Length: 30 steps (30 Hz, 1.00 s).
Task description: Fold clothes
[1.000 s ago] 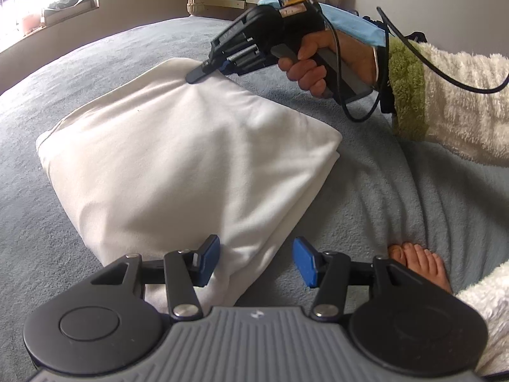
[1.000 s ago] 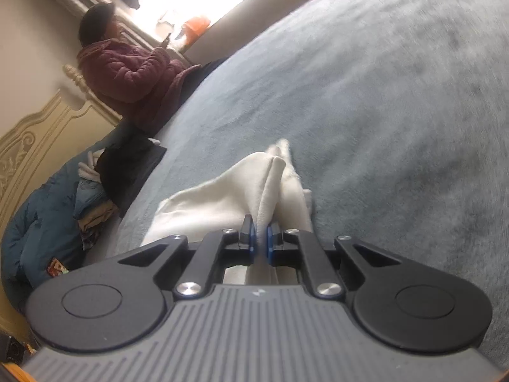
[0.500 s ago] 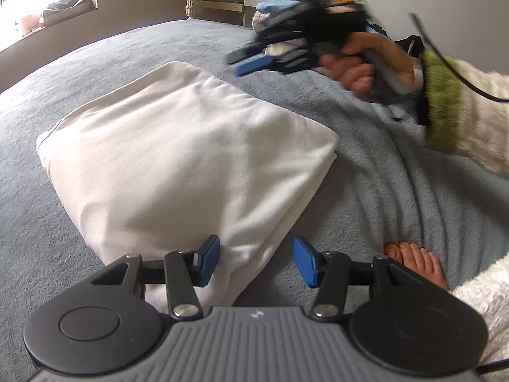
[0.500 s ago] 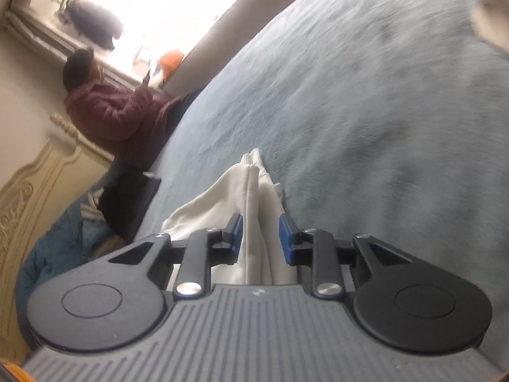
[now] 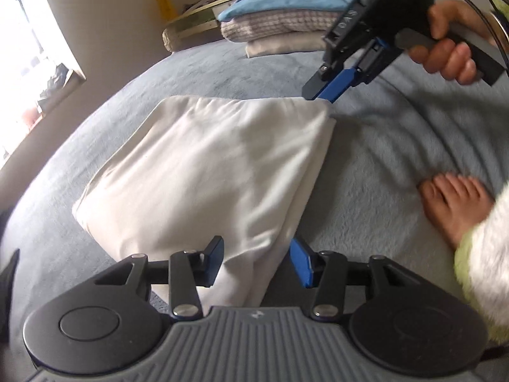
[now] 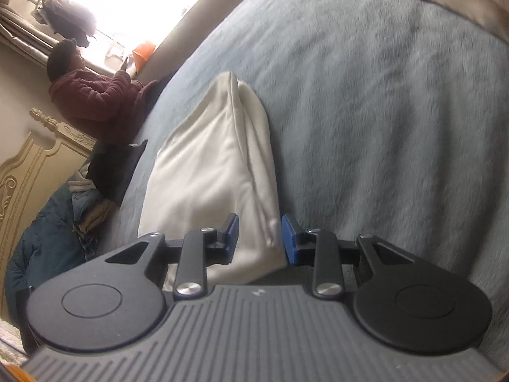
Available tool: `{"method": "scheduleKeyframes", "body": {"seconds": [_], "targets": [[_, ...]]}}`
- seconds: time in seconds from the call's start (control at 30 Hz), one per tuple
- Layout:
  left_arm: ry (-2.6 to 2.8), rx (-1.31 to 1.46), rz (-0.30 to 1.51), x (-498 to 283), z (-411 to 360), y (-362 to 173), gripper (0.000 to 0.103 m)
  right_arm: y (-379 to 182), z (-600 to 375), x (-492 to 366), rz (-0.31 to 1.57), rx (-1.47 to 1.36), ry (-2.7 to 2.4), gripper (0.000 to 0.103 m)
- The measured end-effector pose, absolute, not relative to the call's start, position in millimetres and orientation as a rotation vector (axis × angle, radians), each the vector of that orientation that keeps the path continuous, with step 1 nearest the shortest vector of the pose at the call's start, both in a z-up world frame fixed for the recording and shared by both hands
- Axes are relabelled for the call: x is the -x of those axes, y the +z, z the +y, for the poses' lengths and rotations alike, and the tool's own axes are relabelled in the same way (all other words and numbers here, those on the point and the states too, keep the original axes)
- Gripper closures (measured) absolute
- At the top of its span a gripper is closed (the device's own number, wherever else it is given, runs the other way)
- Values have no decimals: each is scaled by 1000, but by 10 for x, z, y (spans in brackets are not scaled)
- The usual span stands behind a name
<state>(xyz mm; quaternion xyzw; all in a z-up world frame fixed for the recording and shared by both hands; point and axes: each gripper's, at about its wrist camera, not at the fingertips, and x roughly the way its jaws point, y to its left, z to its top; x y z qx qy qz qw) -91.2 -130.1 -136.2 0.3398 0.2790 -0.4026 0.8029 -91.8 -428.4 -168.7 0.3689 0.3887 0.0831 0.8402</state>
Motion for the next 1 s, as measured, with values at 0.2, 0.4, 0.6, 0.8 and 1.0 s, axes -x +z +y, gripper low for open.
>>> {"method": "scheduleKeyframes", "body": {"seconds": [0.2, 0.4, 0.6, 0.8, 1.0], "targets": [[-801, -733, 593, 918, -1246, -1343, 68, -1711, -4197, 921, 839, -774, 154, 74], [-764, -763, 597, 919, -1232, -1378, 72, -1675, -4145, 919, 836, -757, 156, 76], [-767, -800, 582, 960, -1224, -1390, 72, -1664, -4148, 921, 830, -754, 143, 89], [-768, -836, 568, 1020, -1226, -1413, 71, -1675, -4145, 920, 831, -756, 141, 90], [-761, -833, 554, 1018, -1215, -1416, 87, -1694, -4131, 920, 829, -751, 136, 92]]}}
